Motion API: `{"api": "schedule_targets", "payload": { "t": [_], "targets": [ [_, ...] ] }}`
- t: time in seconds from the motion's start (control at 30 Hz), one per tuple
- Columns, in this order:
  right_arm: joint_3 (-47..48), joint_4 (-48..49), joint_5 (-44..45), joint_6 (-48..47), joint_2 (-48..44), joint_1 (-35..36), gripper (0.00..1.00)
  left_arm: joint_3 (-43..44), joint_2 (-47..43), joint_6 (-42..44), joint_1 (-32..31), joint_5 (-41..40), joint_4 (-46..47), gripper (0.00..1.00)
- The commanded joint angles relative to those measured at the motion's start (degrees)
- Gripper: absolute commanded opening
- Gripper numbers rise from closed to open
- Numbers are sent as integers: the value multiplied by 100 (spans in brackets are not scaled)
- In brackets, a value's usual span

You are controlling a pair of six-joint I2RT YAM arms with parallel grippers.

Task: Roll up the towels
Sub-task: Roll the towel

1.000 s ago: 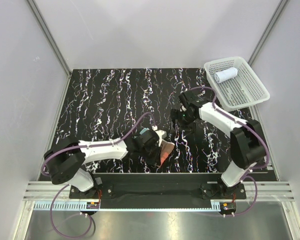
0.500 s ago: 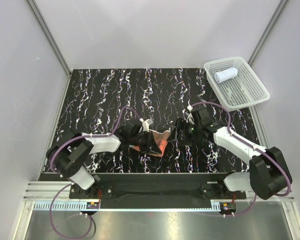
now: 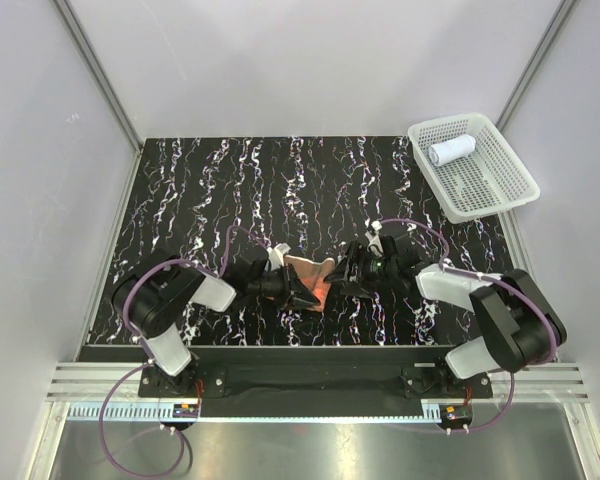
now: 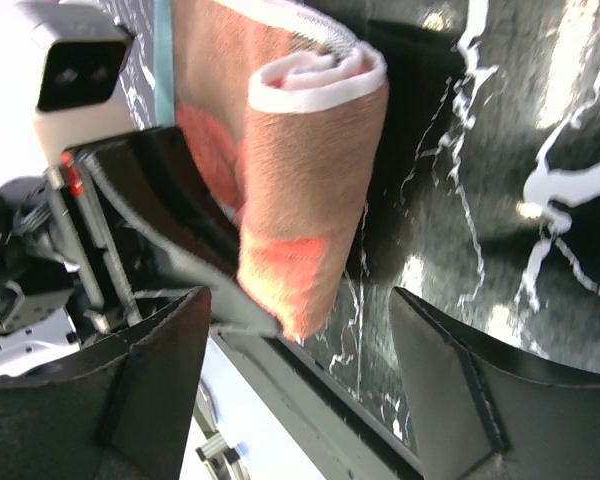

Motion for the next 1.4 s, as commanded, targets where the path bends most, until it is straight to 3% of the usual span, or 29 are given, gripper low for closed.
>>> {"api": "schedule_targets", "payload": {
  "t": [0.0,0.27,0.47,0.53,0.57,0.6,0.67,0.9,1.1,1.2,1.37],
  "targets": [
    [-41,787,-111,235,286,57,77,-97,86,-413,58,200,1122,9],
    [-85,1269,30,349,945,136,57,-290,411,-1019,137,306,2177,9],
    [-103,1630,91,481,1218,215,53,-334,516,-1002,138,306,2363,9],
    [-85,1675,100,525,1244,233,46,-326,481,-950,138,306,2232,9],
    [-76,1675,109,517,1227,259,37,-317,464,-854,129,306,2162,10],
    [-68,1623,135,508,1175,259,25,-308,255,-557,137,236,1543,18],
    [-50,1526,153,482,1122,268,19,-273,174,-310,138,166,1337,23],
    [248,367,557,95,779,399,8,253,-844,1255,120,-634,-1894,51],
    [811,-1002,1083,-248,656,689,6,1071,-1512,2363,-38,-1599,-4231,59],
    [1118,-1585,1365,-344,629,900,5,1703,-1907,2829,-415,-2749,-5349,59],
    [1707,-2471,1717,-415,691,1173,5,2494,-2322,3242,-1485,-4798,-6257,59]
  ]
}}
